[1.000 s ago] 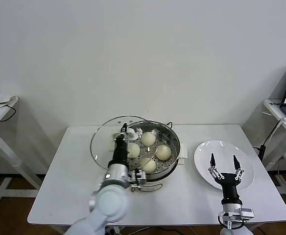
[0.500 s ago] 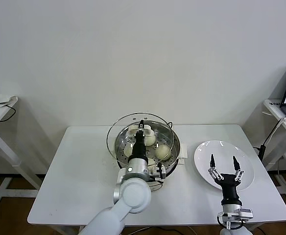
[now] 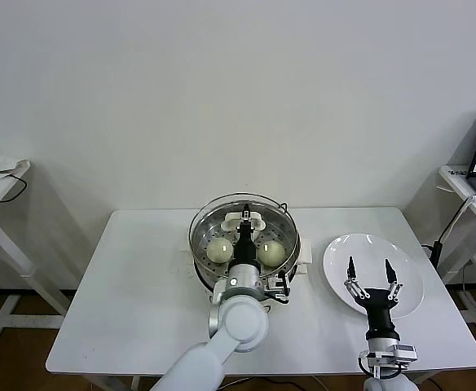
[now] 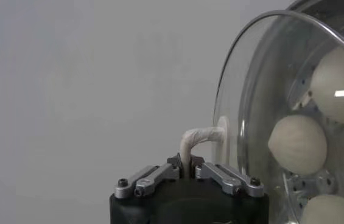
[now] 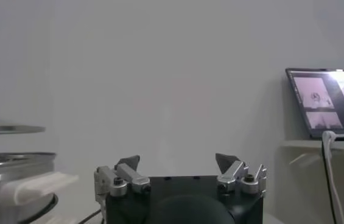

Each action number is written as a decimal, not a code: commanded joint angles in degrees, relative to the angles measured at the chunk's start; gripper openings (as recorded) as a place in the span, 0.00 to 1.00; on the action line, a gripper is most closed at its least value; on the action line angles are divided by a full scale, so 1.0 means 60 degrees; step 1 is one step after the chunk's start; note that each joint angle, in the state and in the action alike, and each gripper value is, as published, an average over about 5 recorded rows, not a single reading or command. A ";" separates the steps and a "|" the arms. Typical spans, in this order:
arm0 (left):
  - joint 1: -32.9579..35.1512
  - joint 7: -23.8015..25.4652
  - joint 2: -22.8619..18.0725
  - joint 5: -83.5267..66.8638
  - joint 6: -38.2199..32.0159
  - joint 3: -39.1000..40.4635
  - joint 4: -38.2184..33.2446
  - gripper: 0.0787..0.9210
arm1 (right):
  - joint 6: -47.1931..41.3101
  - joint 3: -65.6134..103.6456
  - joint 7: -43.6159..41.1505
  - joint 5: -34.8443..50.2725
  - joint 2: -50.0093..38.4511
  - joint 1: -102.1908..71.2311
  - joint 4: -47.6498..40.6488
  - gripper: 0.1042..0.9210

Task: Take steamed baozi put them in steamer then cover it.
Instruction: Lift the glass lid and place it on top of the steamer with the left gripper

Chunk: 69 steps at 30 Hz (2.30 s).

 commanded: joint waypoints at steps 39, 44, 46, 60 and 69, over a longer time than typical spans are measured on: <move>0.0383 -0.0269 -0.0689 0.0443 0.0108 -0.0264 0.0618 0.13 | -0.0010 -0.0094 -0.0030 -0.0084 -0.0090 0.0162 -0.0128 0.88; 0.0422 -0.0302 -0.0718 0.0448 0.0074 -0.0289 0.0646 0.13 | -0.0007 -0.0123 -0.0035 -0.0098 -0.0081 0.0176 -0.0147 0.88; 0.0450 -0.0302 -0.0726 0.0450 0.0073 -0.0295 0.0633 0.13 | -0.0004 -0.0121 -0.0038 -0.0101 -0.0086 0.0179 -0.0157 0.88; 0.0556 -0.0403 -0.0803 0.0583 -0.0081 -0.0378 0.0725 0.13 | 0.0007 -0.0130 -0.0059 -0.0133 -0.0092 0.0164 -0.0142 0.88; 0.0577 -0.0469 -0.0843 0.0672 -0.0201 -0.0436 0.0778 0.13 | 0.0006 -0.0136 -0.0074 -0.0146 -0.0106 0.0158 -0.0140 0.88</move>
